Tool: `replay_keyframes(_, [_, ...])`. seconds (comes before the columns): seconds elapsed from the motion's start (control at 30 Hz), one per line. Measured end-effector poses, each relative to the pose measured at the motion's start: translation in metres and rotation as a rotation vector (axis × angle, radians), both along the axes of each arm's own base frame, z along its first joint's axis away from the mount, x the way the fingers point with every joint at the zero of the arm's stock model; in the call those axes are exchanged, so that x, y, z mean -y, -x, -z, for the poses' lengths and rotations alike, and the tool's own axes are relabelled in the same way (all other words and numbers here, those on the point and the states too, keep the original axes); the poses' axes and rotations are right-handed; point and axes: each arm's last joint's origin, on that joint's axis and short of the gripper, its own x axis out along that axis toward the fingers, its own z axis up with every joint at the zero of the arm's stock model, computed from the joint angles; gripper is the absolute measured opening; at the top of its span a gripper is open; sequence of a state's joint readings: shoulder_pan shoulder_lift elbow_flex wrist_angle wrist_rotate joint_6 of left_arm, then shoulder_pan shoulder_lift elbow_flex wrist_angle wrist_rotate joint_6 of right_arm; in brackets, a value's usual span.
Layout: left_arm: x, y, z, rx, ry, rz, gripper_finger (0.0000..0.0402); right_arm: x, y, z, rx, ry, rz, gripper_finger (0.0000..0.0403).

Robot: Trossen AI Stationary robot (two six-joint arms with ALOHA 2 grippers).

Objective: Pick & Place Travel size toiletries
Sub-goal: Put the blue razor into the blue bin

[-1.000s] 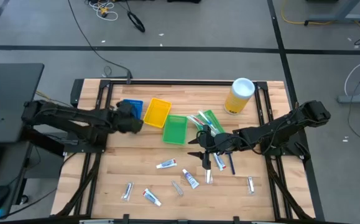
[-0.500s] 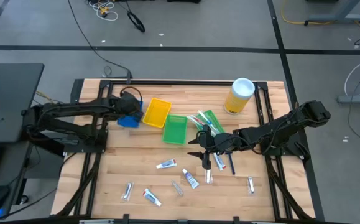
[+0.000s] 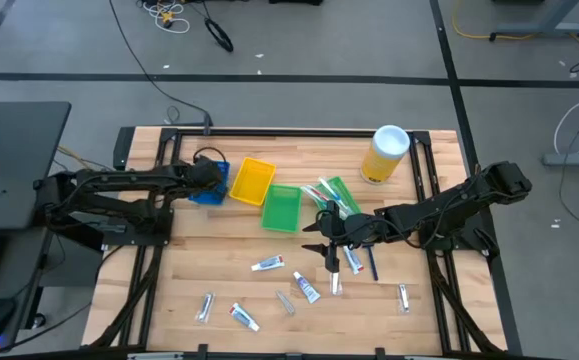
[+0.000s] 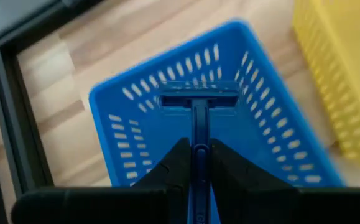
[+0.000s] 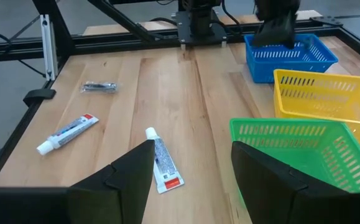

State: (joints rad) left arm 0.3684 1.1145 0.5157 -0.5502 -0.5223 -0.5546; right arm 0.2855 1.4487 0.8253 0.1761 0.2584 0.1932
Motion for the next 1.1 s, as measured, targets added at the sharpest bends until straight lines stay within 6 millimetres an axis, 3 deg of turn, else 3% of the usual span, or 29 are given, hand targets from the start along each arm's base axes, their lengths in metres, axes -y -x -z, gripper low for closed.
replay_keyframes(0.23, [0.003,0.005,0.018,0.023,0.05,0.05,0.0062,0.0,0.0,0.0,0.0,0.0,0.0,0.0225])
replay_keyframes(0.77, [0.001,0.001,0.016,0.068,-0.003,0.044,0.0133,0.0,0.0,0.0,0.0,0.0,0.0,0.0225])
replay_keyframes(0.93, [-0.001,-0.005,0.006,0.083,-0.02,0.063,0.0143,0.0,0.0,0.001,-0.006,-0.025,0.013,0.0225])
replay_keyframes(1.1, [-0.005,-0.015,-0.018,0.158,-0.058,0.073,0.0136,0.002,0.004,0.008,-0.094,-0.061,0.05,0.0225])
